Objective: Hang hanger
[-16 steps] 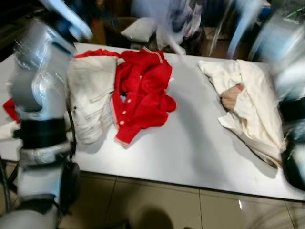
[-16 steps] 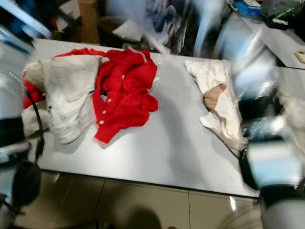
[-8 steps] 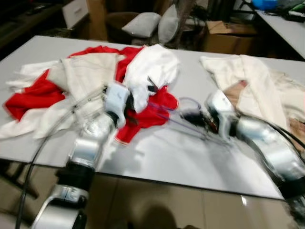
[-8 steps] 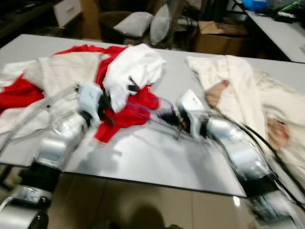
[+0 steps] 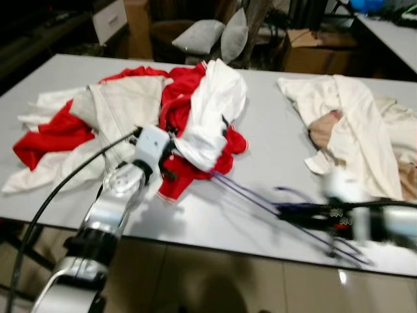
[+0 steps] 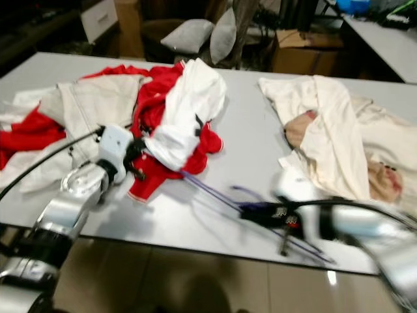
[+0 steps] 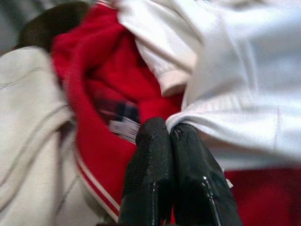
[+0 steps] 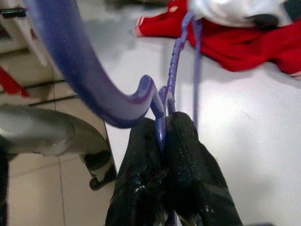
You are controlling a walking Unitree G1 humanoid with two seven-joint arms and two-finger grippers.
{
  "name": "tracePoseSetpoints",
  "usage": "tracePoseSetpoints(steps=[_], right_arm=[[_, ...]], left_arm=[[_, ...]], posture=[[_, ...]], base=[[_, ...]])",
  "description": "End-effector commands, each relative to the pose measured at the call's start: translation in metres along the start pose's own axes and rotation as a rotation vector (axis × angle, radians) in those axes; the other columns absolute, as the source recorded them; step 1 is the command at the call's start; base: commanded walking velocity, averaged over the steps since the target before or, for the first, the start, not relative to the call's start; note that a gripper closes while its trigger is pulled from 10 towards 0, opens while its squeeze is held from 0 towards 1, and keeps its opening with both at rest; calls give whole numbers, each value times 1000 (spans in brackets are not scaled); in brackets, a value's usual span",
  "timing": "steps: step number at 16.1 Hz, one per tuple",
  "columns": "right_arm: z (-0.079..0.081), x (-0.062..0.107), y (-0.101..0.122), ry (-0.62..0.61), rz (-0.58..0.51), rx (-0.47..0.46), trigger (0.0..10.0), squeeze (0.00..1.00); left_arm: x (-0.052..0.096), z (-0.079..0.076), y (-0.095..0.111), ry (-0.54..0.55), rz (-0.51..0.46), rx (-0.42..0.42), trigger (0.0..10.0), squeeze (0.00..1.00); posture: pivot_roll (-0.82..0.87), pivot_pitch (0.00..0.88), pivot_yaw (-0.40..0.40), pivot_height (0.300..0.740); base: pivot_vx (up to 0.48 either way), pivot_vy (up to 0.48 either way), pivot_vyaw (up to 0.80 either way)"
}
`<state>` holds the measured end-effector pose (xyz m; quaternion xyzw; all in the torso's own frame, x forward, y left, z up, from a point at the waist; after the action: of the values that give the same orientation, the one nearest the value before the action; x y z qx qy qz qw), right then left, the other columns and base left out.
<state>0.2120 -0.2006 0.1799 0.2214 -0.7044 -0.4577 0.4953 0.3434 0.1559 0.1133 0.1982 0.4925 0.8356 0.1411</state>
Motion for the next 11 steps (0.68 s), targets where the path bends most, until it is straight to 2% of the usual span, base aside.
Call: tracePoseSetpoints(steps=[1, 3, 5, 7, 8, 10, 11], right_arm=[[-1, 19, 13, -12, -1, 9, 10000, 0], [-1, 34, 19, -23, 19, 21, 10000, 0], [-7, 36, 20, -82, 49, 34, 10000, 0], [-6, 19, 15, -76, 18, -5, 10000, 0], [-9, 8, 14, -82, -15, -23, 10000, 0], [-17, -8, 16, -109, -48, -26, 10000, 0], [-25, -20, 23, -129, -70, -21, 10000, 0]], left_arm=[[11, 9, -23, 19, 94, -9, 10000, 0], [9, 15, -23, 70, 97, 24, 10000, 0], [1, 29, 2, 135, -13, 108, 10000, 0], [-9, 39, 49, 126, -225, 205, 10000, 0], [-14, 40, 72, 88, -298, 226, 10000, 0], [-21, 38, 98, 18, -353, 233, 10000, 0], [-26, 31, 118, -71, -391, 218, 10000, 0]], posture=[[-35, 0, 83, 740], [-42, 0, 87, 740], [-46, 0, 88, 740], [-31, 0, 84, 740], [-26, 0, 85, 740], [-19, 0, 89, 740], [-20, 0, 93, 740]], base=[[0, 0, 0], [0, 0, 0], [0, 0, 0], [0, 0, 0], [0, 0, 0], [0, 0, 0], [0, 0, 0]])
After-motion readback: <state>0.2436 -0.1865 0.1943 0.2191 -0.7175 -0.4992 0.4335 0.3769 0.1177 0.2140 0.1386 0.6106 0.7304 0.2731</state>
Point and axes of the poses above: a point about 5 cm out from each wrist's last joint towards the gripper, its own x axis pointing back from the gripper into the wrist, its own y axis along the axis of the wrist's last joint, z = x × y, the point moved 1 cm from there along -x, pointing out of the wrist towards the gripper, and after that the axes turned 8 degrees about -x, right-handed, at the moved point
